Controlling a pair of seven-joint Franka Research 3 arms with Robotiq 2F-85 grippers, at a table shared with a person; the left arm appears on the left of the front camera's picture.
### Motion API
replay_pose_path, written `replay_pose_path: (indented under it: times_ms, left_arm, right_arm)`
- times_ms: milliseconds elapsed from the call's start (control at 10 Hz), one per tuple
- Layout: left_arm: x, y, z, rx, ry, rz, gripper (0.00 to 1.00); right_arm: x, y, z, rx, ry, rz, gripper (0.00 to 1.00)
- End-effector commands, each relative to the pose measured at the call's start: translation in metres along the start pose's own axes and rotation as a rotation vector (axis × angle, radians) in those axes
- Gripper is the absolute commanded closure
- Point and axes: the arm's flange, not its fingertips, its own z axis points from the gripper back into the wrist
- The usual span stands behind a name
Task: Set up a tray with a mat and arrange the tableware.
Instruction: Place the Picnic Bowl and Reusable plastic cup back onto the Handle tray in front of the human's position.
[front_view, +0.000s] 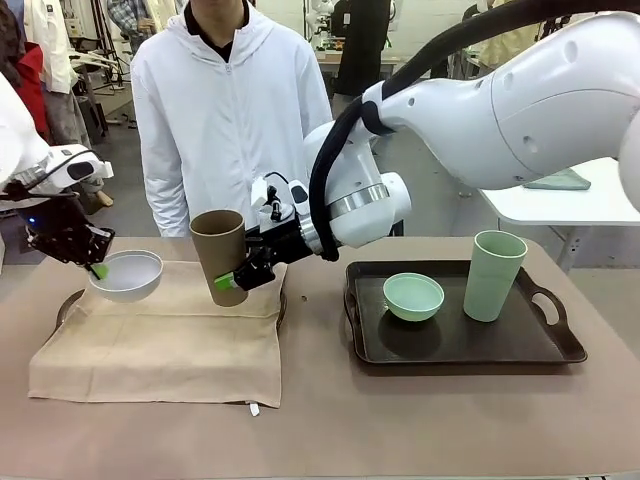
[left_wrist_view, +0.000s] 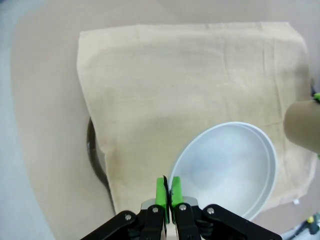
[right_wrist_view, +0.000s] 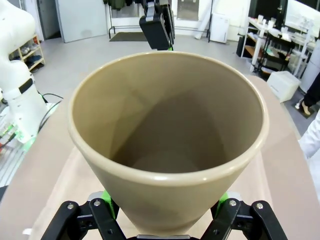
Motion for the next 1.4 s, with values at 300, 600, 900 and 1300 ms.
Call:
replay_pose_path:
  times_ms: [300, 600, 900, 1300]
  left_arm:
    - [0.015, 0.005, -0.046, -0.03, 0.021, -0.018, 0.96]
    - [0.021, 0.007, -0.06, -0.042, 0.002, -0.017, 0.96]
    - [0.025, 0.007, -0.073, -0.035, 0.008, -0.014, 0.96]
    - [0.024, 0.006, -0.073, -0.002, 0.018, -0.012, 0.33]
  right_arm:
    - [-0.03, -0.011, -0.029, -0.041, -0.063, 0.088, 0.17]
    - [-0.045, -0.016, -0.043, -0.009, -0.061, 0.052, 0.17]
    - [-0.051, -0.016, -0.045, 0.0, -0.054, 0.04, 0.17]
    - [-0.046, -0.015, -0.042, -0.003, -0.023, 0.021, 0.0]
